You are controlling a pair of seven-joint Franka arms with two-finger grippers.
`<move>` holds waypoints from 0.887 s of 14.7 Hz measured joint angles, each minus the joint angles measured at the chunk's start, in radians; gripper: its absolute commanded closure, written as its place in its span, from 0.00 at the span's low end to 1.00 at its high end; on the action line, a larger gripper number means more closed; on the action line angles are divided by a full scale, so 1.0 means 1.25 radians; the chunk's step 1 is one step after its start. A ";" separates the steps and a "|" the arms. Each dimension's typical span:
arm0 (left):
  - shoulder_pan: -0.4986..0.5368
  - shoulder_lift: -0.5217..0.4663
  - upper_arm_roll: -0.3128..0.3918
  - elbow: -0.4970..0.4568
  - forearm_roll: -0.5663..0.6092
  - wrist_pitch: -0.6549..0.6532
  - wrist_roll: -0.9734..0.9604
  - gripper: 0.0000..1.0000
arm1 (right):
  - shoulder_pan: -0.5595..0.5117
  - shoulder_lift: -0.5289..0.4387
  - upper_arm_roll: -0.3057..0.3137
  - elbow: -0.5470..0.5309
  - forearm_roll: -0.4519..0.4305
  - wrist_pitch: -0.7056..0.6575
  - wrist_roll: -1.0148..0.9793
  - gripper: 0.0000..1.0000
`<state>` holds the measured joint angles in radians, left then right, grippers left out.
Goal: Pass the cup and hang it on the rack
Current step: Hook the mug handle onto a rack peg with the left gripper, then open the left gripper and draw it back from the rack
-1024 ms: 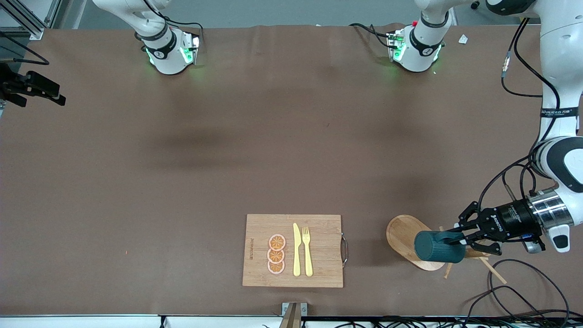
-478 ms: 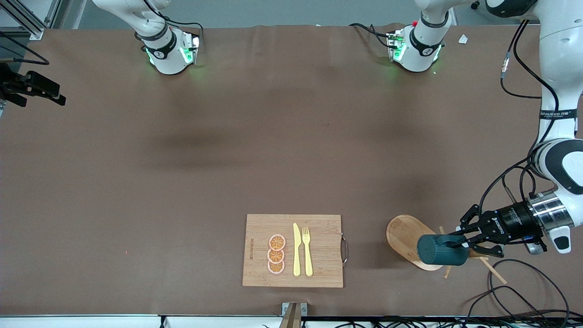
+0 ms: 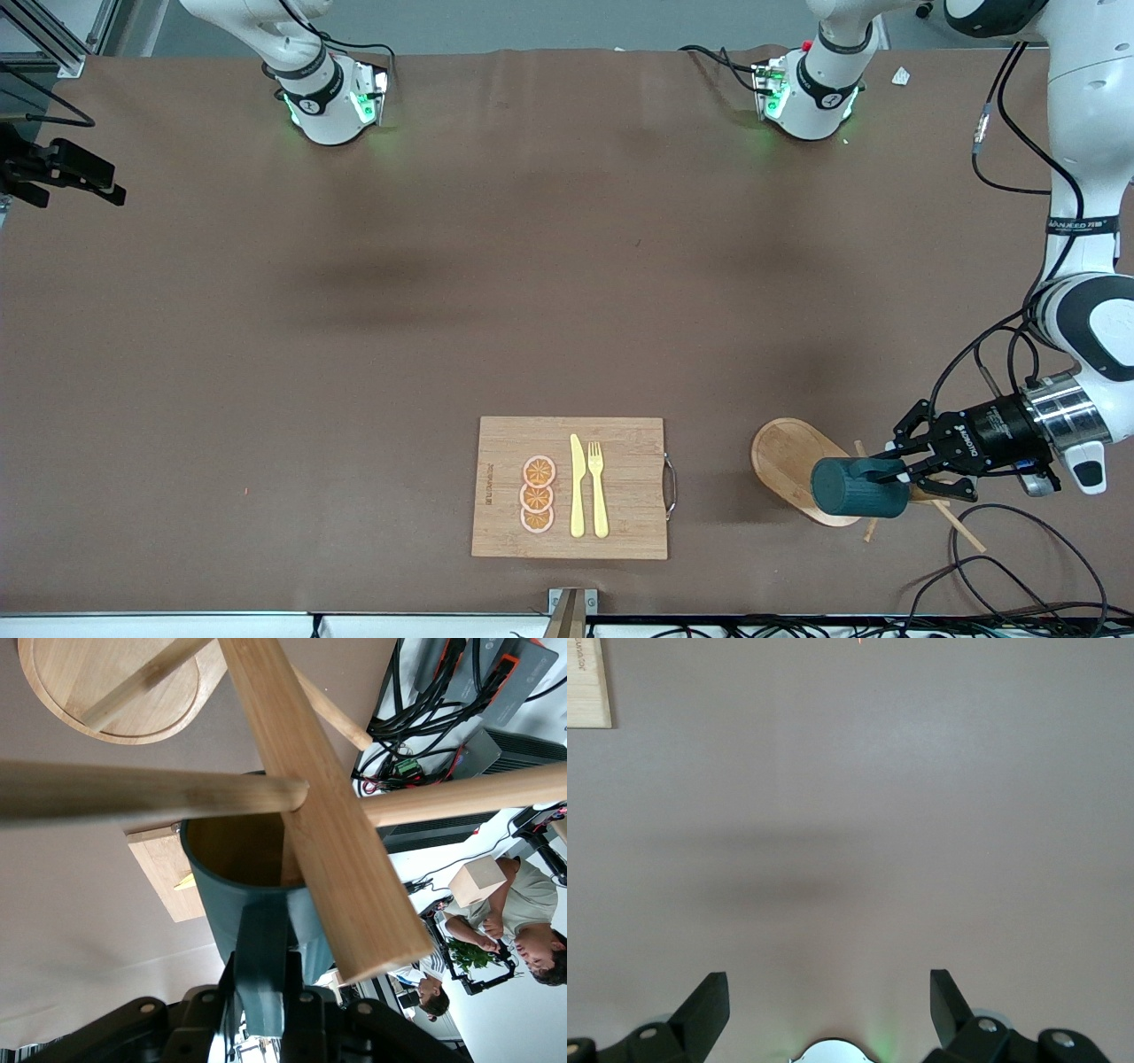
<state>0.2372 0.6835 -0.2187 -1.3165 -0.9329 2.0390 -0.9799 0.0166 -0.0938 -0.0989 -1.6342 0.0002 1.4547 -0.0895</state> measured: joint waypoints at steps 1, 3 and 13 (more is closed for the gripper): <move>0.003 0.001 0.001 0.000 0.000 0.000 0.000 0.99 | 0.002 0.000 0.000 0.000 -0.001 0.000 0.000 0.00; 0.008 0.002 0.001 0.000 0.000 0.000 0.000 0.99 | 0.006 0.000 0.001 0.000 -0.002 0.001 0.000 0.00; 0.010 0.004 0.001 0.001 0.000 0.000 0.000 0.00 | 0.006 -0.001 0.001 0.000 -0.002 0.018 0.000 0.00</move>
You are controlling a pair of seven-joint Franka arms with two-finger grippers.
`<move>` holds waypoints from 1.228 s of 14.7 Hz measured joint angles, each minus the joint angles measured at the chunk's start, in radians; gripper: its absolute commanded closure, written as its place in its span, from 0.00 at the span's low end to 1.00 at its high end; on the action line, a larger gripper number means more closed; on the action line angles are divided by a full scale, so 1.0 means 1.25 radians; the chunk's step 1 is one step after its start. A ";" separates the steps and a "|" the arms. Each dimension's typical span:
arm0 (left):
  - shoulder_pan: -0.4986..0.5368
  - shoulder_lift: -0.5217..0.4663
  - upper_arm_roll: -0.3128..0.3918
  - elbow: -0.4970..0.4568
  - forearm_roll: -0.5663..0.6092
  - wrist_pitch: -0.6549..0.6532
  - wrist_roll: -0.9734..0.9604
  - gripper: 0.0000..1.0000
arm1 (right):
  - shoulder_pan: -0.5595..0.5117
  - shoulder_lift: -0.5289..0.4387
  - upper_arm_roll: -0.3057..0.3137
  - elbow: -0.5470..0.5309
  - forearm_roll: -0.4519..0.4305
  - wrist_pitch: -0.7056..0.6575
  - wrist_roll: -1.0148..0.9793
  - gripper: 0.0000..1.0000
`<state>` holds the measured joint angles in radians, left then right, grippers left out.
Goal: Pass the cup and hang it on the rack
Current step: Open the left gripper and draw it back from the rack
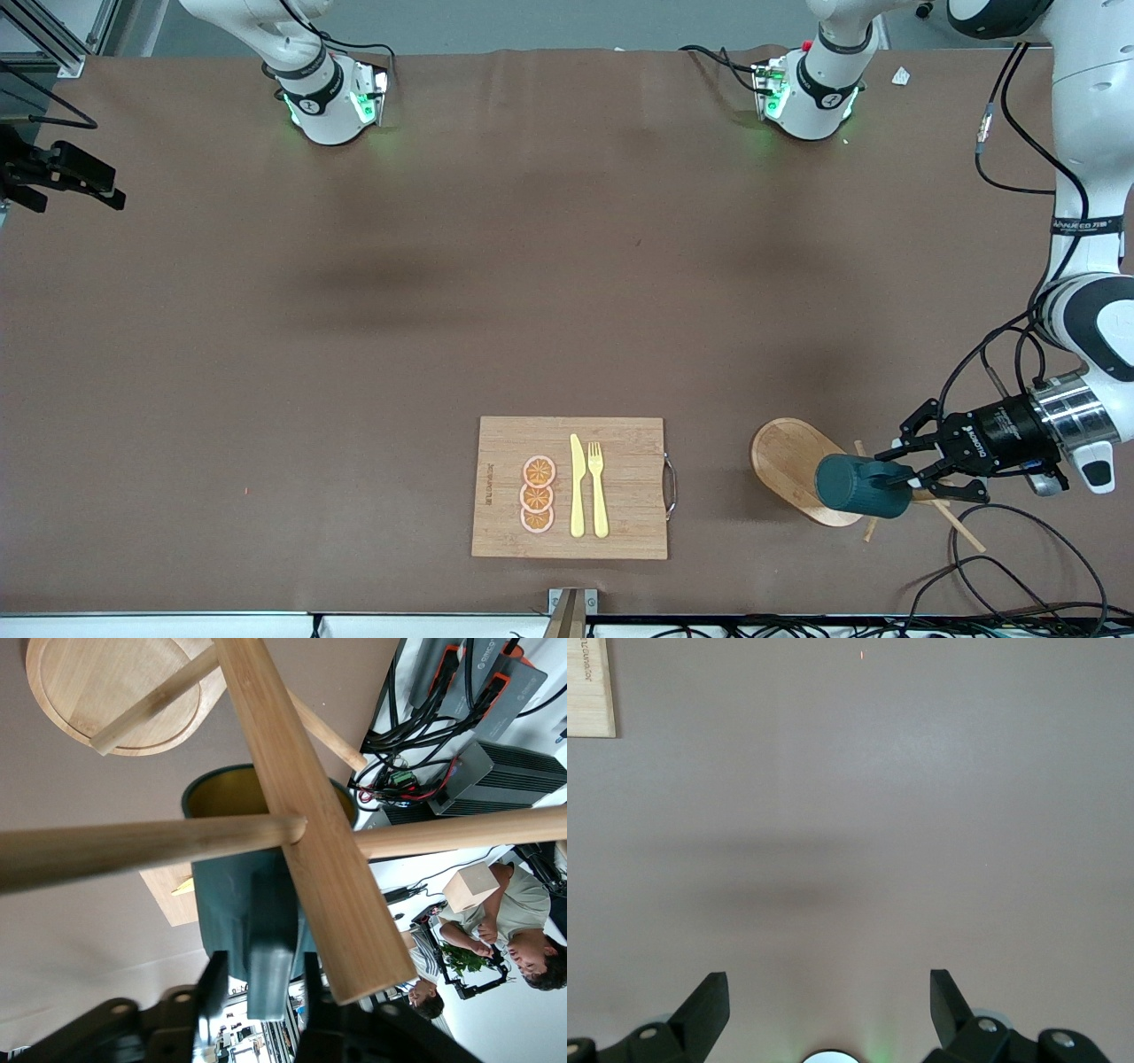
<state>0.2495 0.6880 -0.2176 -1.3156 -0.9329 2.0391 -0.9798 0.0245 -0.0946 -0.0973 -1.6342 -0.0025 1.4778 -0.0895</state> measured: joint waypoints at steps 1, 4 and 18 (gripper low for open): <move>0.000 0.000 0.000 0.001 0.000 0.000 0.000 0.00 | 0.000 0.000 0.000 0.000 0.000 -0.003 0.000 0.00; 0.000 -0.008 -0.001 0.010 0.018 0.000 0.001 0.00 | 0.000 0.000 0.000 0.000 0.000 -0.010 0.000 0.00; -0.020 -0.243 -0.197 0.018 0.754 -0.224 0.061 0.00 | 0.000 0.000 0.000 0.000 0.001 -0.015 0.000 0.00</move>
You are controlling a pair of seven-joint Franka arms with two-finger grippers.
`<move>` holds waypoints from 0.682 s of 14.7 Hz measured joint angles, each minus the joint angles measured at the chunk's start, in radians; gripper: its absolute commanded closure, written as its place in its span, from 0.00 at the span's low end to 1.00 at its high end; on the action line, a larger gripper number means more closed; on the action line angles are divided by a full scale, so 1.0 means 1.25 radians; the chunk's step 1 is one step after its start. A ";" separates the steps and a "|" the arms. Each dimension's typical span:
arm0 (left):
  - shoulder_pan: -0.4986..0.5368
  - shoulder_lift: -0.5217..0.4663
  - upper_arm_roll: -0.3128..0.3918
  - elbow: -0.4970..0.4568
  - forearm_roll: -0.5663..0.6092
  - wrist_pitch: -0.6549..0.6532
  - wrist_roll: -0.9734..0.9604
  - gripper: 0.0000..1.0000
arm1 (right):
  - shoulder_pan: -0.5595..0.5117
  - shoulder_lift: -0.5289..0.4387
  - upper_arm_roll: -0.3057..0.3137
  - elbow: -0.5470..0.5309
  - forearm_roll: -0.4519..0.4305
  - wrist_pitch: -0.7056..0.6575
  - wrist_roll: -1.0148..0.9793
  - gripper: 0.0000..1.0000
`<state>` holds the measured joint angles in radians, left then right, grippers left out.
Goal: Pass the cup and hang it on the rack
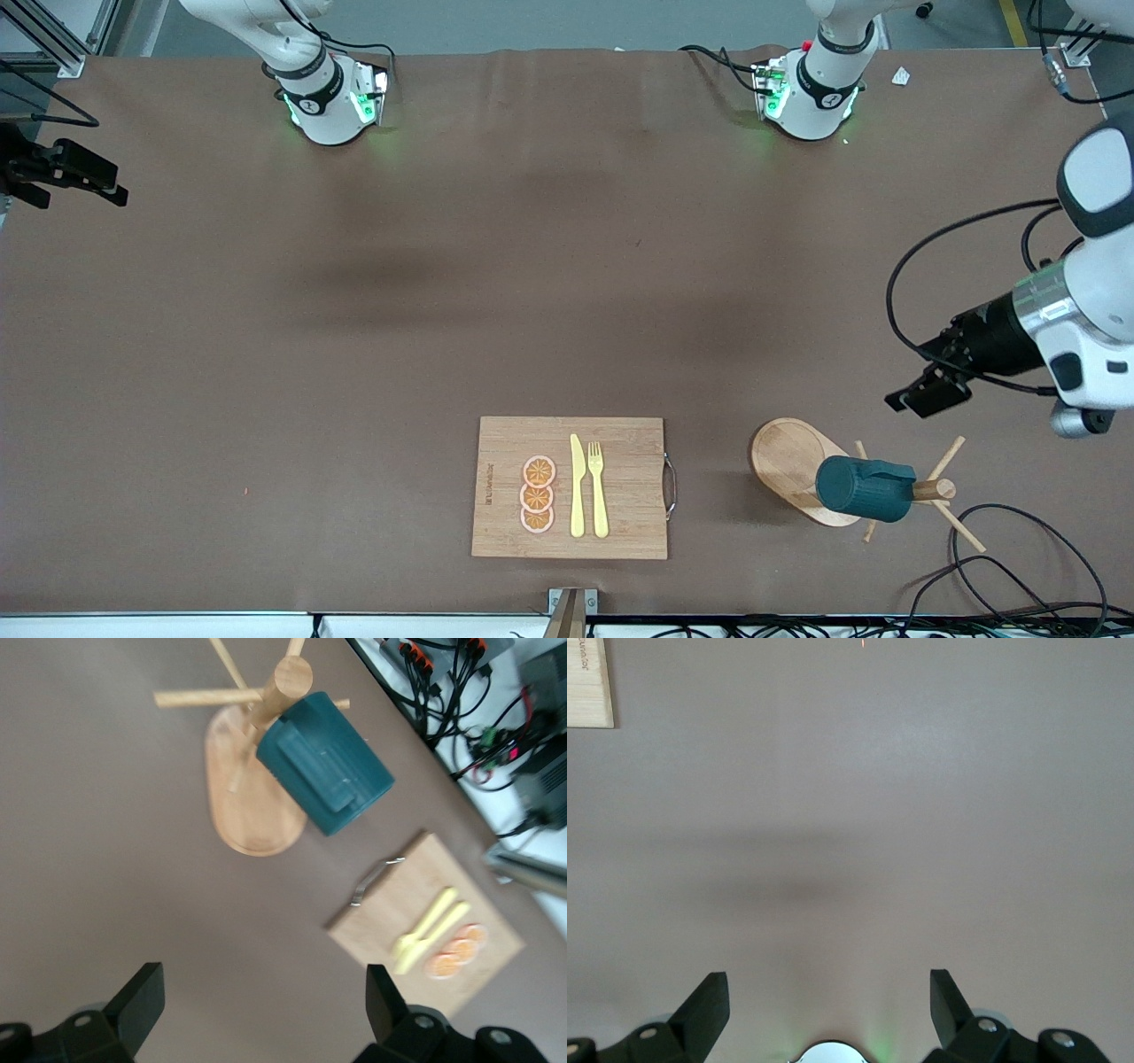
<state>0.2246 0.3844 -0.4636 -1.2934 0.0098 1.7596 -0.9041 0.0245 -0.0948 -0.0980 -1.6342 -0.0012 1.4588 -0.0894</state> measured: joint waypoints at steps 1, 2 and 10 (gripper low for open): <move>0.000 -0.014 -0.009 0.000 0.025 -0.024 0.022 0.00 | 0.000 0.000 0.000 0.000 0.000 -0.001 0.000 0.00; 0.001 -0.029 -0.015 0.000 0.038 -0.045 0.048 0.00 | 0.000 0.000 0.000 0.000 0.000 -0.001 0.000 0.00; -0.016 -0.170 0.037 -0.014 0.051 -0.193 0.336 0.00 | 0.000 0.000 0.000 0.000 0.000 -0.002 0.000 0.00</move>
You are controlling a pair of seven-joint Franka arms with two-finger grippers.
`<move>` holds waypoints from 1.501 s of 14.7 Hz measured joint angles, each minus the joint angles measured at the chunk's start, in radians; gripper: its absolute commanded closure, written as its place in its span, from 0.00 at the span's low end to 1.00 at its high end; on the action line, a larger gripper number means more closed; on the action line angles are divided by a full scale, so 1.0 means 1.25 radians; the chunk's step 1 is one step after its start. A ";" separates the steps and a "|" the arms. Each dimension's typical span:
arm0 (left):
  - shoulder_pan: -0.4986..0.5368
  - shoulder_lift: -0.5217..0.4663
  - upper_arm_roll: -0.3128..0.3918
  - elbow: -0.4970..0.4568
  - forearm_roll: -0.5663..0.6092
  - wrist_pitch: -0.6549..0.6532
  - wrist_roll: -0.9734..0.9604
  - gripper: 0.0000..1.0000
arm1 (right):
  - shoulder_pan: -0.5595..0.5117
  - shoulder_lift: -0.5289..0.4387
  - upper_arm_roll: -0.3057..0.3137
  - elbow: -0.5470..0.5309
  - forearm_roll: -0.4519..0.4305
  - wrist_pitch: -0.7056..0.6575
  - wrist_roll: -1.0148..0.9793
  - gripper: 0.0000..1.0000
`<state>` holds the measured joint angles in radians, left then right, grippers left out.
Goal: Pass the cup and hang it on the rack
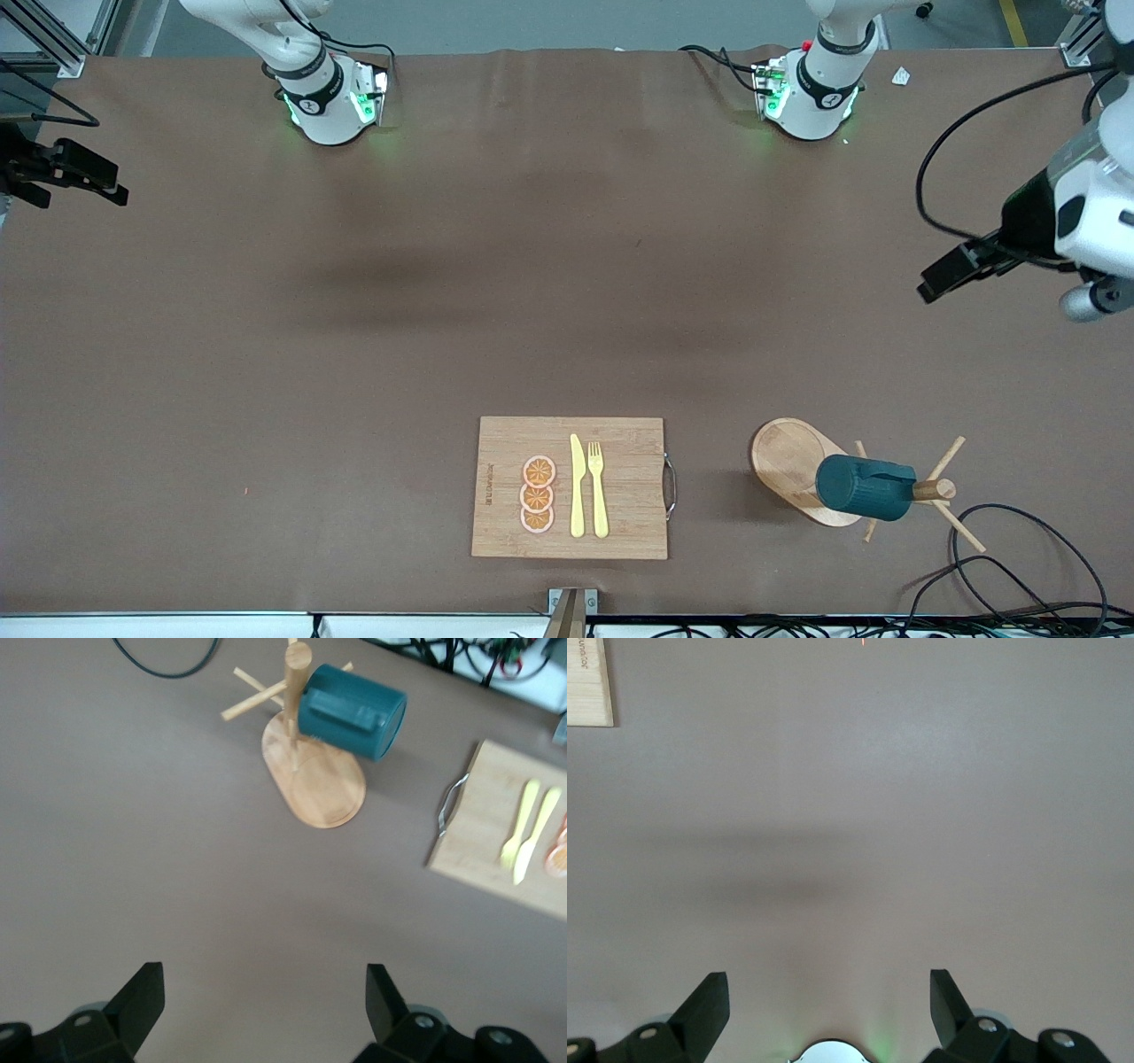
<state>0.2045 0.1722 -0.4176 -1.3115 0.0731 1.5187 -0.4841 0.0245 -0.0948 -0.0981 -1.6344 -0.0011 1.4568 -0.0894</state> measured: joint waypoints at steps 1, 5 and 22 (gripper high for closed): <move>-0.021 -0.024 0.039 -0.017 0.000 -0.008 0.050 0.00 | 0.000 0.000 0.000 0.000 0.000 0.000 0.000 0.00; -0.114 -0.125 0.173 -0.111 -0.011 -0.014 0.164 0.00 | 0.000 0.000 0.000 0.000 0.000 0.000 0.000 0.00; -0.153 -0.235 0.229 -0.254 -0.072 -0.040 0.277 0.00 | 0.000 0.000 0.000 0.000 0.000 -0.003 0.000 0.00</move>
<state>0.0133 -0.1215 -0.1318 -1.6294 -0.0173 1.4691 -0.1377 0.0247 -0.0949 -0.0978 -1.6345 -0.0011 1.4534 -0.0894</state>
